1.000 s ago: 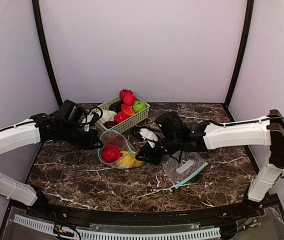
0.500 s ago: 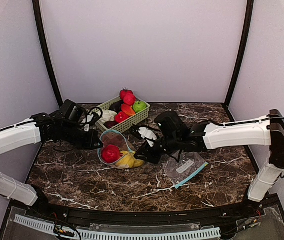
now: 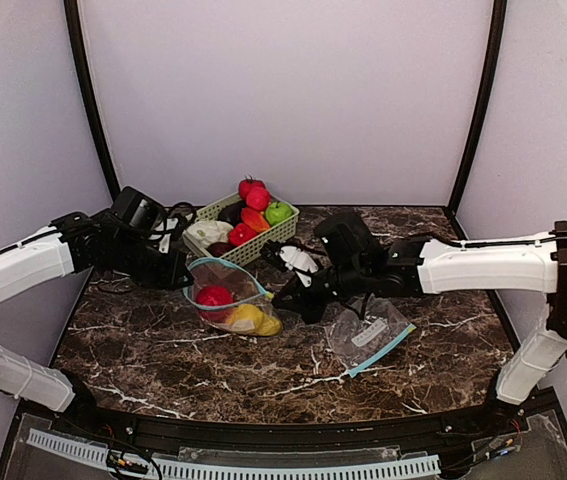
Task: Place the food in the zip-top bag and seal the zipper
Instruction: Adjust the zipper food storage bag at the center of the board.
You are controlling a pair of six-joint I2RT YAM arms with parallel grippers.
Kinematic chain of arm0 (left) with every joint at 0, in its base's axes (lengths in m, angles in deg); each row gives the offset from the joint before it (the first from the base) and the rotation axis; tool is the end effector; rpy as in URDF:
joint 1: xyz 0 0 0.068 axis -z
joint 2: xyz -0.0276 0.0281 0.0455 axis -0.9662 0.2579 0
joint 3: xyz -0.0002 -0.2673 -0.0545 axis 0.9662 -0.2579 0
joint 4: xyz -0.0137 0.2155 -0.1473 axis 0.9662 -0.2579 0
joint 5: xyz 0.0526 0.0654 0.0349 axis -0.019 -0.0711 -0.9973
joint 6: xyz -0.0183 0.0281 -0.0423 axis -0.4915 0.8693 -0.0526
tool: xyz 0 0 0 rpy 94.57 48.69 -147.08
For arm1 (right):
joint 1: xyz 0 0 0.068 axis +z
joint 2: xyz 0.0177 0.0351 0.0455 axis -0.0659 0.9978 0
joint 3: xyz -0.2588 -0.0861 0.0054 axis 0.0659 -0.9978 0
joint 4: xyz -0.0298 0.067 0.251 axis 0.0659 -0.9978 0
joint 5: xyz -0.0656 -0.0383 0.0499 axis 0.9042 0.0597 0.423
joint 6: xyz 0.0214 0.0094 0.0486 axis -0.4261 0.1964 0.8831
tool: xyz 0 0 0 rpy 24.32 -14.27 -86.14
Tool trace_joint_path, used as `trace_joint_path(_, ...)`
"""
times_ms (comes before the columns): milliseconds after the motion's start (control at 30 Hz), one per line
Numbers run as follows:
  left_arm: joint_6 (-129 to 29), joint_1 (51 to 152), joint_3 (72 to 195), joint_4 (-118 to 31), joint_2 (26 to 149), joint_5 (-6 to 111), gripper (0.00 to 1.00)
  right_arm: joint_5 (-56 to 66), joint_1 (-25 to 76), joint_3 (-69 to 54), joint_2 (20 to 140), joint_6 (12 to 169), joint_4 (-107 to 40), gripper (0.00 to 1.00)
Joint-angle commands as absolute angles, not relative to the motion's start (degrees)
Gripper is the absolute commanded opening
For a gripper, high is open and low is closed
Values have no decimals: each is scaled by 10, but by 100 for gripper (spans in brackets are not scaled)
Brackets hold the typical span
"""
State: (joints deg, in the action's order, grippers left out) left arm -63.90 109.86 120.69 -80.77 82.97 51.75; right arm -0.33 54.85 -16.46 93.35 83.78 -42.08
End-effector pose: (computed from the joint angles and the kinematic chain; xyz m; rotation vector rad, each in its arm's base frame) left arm 0.2113 -0.1524 0.2915 0.2615 2.4739 -0.6286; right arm 0.1870 0.3222 0.2502 -1.2541 1.9513 0.8007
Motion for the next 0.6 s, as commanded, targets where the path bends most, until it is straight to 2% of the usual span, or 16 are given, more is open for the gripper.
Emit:
trace_joint_path(0,-603,1089,1250,-893,802,453,1,-19,553,-129,873,835,-466,0)
trace_joint_path(167,-588,1087,1271,-920,802,436,1,-48,554,-123,877,846,-490,0)
trace_joint_path(567,-516,1058,1299,-929,822,490,1,-15,553,-110,944,932,-466,0)
